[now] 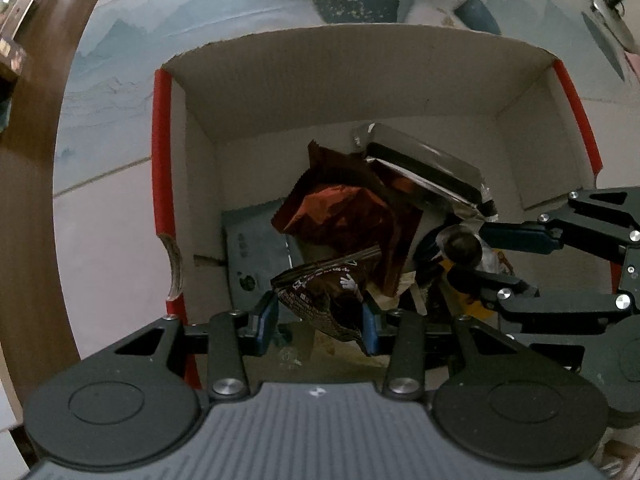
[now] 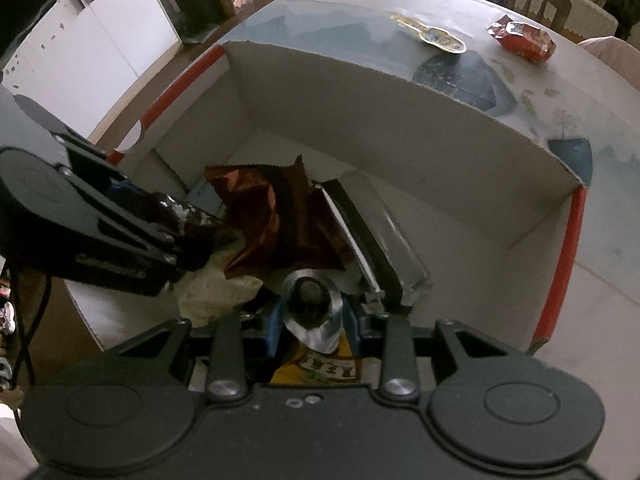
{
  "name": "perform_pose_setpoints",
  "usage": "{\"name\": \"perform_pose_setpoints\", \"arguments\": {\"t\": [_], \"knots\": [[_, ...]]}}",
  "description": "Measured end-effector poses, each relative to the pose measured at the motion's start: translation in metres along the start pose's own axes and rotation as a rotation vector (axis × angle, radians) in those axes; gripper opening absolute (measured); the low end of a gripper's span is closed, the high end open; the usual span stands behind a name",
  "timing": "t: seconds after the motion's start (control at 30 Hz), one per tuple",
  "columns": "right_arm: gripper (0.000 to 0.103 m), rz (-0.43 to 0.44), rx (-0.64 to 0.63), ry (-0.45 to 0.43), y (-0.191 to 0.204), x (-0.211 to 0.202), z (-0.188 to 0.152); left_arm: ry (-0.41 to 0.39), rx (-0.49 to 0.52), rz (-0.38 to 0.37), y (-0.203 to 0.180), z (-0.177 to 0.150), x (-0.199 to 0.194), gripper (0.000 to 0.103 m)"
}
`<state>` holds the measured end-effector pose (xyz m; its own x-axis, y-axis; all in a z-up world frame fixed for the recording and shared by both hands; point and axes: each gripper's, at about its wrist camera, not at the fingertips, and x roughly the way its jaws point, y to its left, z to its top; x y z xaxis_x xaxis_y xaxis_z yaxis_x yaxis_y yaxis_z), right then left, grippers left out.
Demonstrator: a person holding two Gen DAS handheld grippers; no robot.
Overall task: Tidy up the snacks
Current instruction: 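Lower the dark snack into the box and open the left tool, then lift both tools out of the box toward the red bag and yellow candy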
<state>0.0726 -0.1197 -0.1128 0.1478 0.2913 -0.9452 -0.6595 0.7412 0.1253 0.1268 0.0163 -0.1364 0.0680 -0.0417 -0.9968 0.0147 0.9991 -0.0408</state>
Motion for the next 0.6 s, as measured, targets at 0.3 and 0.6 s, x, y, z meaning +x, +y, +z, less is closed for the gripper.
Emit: {"name": "perform_pose_setpoints", "arguments": {"t": [0.3,0.6], "knots": [[0.031,0.001,-0.004,0.020,0.000,0.004,0.001,-0.005,0.007,0.004,-0.002,0.000,0.001,0.043],[0.035,0.019,0.019,0.005,-0.003,-0.004,0.000,-0.037,-0.005,-0.037,0.003,0.000,-0.012,0.049]]}}
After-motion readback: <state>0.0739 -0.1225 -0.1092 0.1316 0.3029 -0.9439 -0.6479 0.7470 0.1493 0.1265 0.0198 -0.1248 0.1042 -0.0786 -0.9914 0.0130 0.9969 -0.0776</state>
